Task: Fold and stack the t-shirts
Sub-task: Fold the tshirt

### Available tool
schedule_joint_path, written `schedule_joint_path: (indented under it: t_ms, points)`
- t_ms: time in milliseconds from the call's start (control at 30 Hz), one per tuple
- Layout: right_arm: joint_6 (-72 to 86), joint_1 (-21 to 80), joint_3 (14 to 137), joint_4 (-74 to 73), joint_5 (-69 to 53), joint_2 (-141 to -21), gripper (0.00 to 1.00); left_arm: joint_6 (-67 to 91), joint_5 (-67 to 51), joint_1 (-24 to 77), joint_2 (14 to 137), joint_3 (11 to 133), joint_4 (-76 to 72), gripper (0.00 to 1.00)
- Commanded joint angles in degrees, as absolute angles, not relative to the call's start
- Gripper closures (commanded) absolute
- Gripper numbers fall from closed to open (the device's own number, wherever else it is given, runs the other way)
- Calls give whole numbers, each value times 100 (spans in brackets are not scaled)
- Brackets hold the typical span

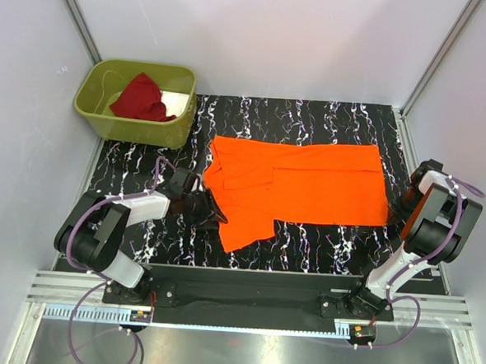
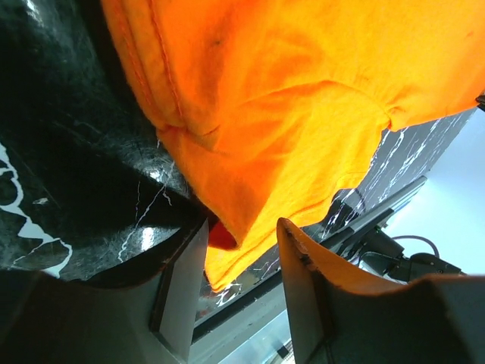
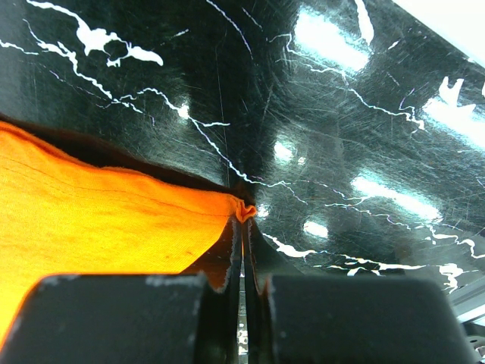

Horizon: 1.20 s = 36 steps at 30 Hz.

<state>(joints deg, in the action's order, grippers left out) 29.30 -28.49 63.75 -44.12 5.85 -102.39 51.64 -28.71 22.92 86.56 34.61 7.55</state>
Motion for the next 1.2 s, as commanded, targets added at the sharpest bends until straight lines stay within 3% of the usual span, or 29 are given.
schedule_joint_path:
  t_ms: [0,233,267,367,767,1167]
  points:
    - [2918,-2777,6249,-4307,422,-10345,100,5116,-2655,2320,8587,3349,686,54]
    - [2909,-2768,6293,-4333,440,-10380,100,4914,-2557,2329,8552,3550,800,84]
    - [2900,-2769,6284,-4333,457,-10371,100,4861,-2566,2320,8500,3559,817,93]
    - [2892,-2760,6319,-4350,457,-10362,100,4825,-2593,2329,8280,3533,826,100]
    - [2874,-2733,6346,-4430,527,-10239,100,4764,-2900,2329,7858,3559,1256,100]
    - [2839,-2628,6758,-4719,641,-10046,100,3974,-2734,2329,8358,4868,2012,100]
